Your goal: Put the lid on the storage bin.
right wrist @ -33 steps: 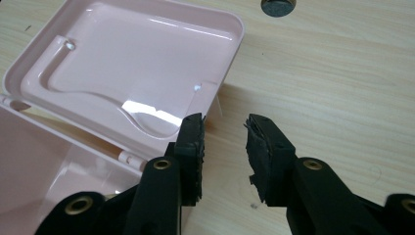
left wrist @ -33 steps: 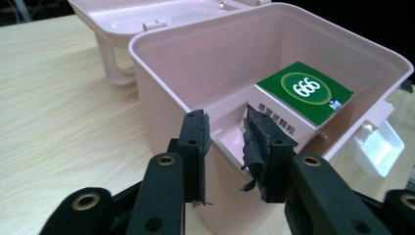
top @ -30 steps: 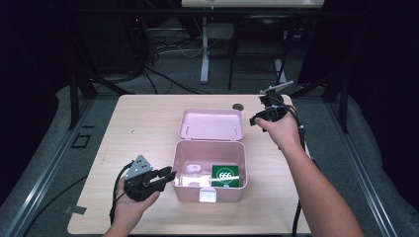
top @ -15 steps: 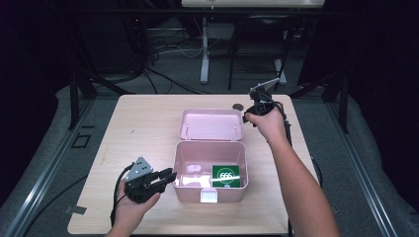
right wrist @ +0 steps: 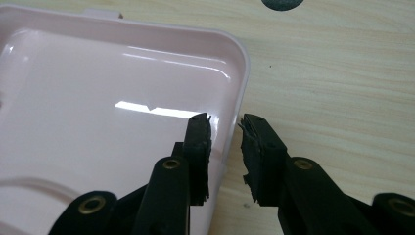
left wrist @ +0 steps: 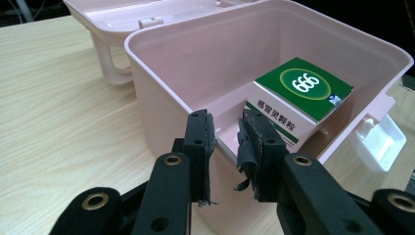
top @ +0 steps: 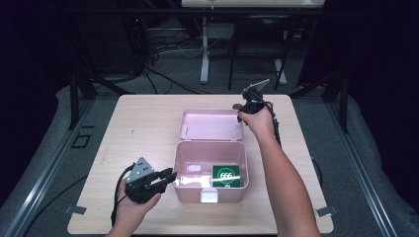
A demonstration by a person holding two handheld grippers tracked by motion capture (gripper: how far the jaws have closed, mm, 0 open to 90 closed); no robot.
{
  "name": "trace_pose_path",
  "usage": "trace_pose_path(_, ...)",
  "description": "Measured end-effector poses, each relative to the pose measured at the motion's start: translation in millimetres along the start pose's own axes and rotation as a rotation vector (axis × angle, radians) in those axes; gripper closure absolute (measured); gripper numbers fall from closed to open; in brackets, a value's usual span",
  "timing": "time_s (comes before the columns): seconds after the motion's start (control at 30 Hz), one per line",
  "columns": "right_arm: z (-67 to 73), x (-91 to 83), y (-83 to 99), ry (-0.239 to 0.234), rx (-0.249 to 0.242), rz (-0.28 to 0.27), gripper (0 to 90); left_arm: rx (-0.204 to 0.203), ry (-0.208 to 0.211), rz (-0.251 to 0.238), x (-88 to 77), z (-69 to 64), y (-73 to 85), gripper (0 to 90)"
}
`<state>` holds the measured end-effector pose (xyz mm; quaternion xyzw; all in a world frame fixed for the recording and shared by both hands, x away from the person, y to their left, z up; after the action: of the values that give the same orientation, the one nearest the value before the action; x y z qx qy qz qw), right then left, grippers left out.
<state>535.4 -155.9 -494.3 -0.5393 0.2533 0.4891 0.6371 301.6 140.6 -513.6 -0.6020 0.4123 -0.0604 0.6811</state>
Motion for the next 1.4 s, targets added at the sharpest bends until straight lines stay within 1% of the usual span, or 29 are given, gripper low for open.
trace_pose_path(0.07,-1.6,6.5,-2.8,0.004,0.017,-0.008,73.3,-0.002,0.002,-0.002,0.1,0.1,0.1,73.8)
trace_pose_path(0.17,-2.3,11.3,-3.5,0.011,0.025,0.004,74.2,-0.002,0.003,-0.003,0.2,0.2,0.1,73.8)
trace_pose_path(0.2,-2.5,13.4,-4.1,0.011,0.028,-0.004,74.5,-0.003,0.005,-0.003,0.3,0.4,0.0,73.8)
trace_pose_path(0.23,-3.0,14.3,-4.3,0.015,0.029,0.005,74.9,-0.003,0.006,-0.003,0.4,0.4,0.0,73.8)
trace_pose_path(0.3,-3.7,15.4,-4.5,0.019,0.032,0.006,75.2,-0.003,0.007,-0.003,0.4,0.5,0.0,73.8)
trace_pose_path(0.37,-5.0,17.6,-4.7,0.021,0.034,0.01,76.8,-0.004,0.01,-0.004,0.5,0.7,0.0,73.8)
trace_pose_path(0.4,-5.8,18.8,-4.3,0.031,0.043,0.025,79.6,-0.002,0.01,-0.003,0.3,0.8,0.1,73.8)
trace_pose_path(0.43,-5.9,19.5,-4.8,0.027,0.046,0.008,81.1,-0.002,0.01,-0.003,0.3,0.8,0.1,73.8)
trace_pose_path(0.53,-5.1,17.6,-5.2,0.026,0.041,-0.004,84.2,-0.004,0.01,-0.006,0.3,0.9,0.4,73.8)
trace_pose_path(0.57,-4.3,16.1,-5.1,0.039,0.04,-0.002,84.4,-0.005,0.01,-0.01,0.6,0.9,0.4,73.8)
trace_pose_path(0.63,-2.1,13.7,-5.5,0.042,0.043,-0.012,84.9,-0.006,0.01,-0.01,0.6,0.9,0.4,73.8)
trace_pose_path(0.7,-1.7,11.8,-5.6,0.055,0.034,-0.023,85.3,-0.004,0.01,-0.007,0.5,0.9,0.4,73.9)
trace_pose_path(0.73,-1.7,11.8,-5.6,0.055,0.034,-0.023,85.3,-0.005,0.01,-0.007,0.5,0.9,0.5,73.9)
trace_pose_path(0.77,-0.4,9.3,-6.2,0.05,0.039,-0.036,85.6,-0.006,0.01,-0.009,0.6,0.8,0.6,73.9)
trace_pose_path(0.8,-0.9,7.8,-5.9,0.055,0.034,-0.032,85.7,-0.007,0.01,-0.009,0.5,0.7,0.8,73.9)
trace_pose_path(0.83,-0.4,6.4,-6.0,0.056,0.04,-0.033,85.8,-0.008,0.01,-0.01,0.6,0.6,0.9,74.1)
trace_pose_path(0.87,-0.2,5.4,-6.5,0.054,0.041,-0.048,85.9,-0.008,0.009,-0.01,0.8,0.7,0.8,74.1)
trace_pose_path(0.9,-0.2,5.4,-6.5,0.054,0.041,-0.048,85.9,-0.008,0.009,-0.01,0.8,0.7,0.8,74.1)
trace_pose_path(0.97,0.7,-0.7,-6.6,0.05,0.032,-0.068,86.1,-0.009,0.001,-0.014,1.7,0.0,0.3,74.1)
trace_pose_path(1.03,1.3,-3.2,-6.7,0.053,0.032,-0.073,86.1,-0.007,0.001,-0.008,2.2,-0.1,-0.2,74.0)
trace_pose_path(1.07,1.4,-8.8,-7.2,0.054,0.019,-0.09,86.2,-0.009,-0.003,-0.01,3.0,-0.2,-0.3,74.0)
trace_pose_path(1.2,3.6,-19.0,-8.7,0.042,0.012,-0.123,86.6,-0.006,-0.003,-0.008,2.7,-0.1,-0.1,74.0)
trace_pose_path(1.23,3.6,-19.0,-8.7,0.042,0.012,-0.123,86.6,-0.006,-0.003,-0.008,2.7,-0.1,-0.1,73.9)
trace_pose_path(1.27,5.3,-23.5,-9.4,0.044,-0.004,-0.133,86.7,-0.006,-0.006,-0.009,3.2,-0.4,-0.6,73.9)
trace_pose_path(1.3,6.1,-25.6,-9.5,0.042,-0.008,-0.138,86.7,-0.003,-0.01,0.004,2.8,-0.5,-1.0,74.0)
trace_pose_path(1.4,7.2,-30.3,-8.8,0.036,-0.017,-0.155,86.7,-0.005,-0.013,-0.005,3.8,-1.1,-1.2,73.9)
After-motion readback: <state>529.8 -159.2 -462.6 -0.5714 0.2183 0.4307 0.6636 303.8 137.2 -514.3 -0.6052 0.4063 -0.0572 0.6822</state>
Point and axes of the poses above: each handheld gripper's, and its own axes: x roughly forward along the jaws, y roughly out of its underside, z roughly to its left, the point moved 5 cm from there along x, roughly forward along the jaws, and after that the axes turned 5 degrees about -y, right-handed, at the moved point
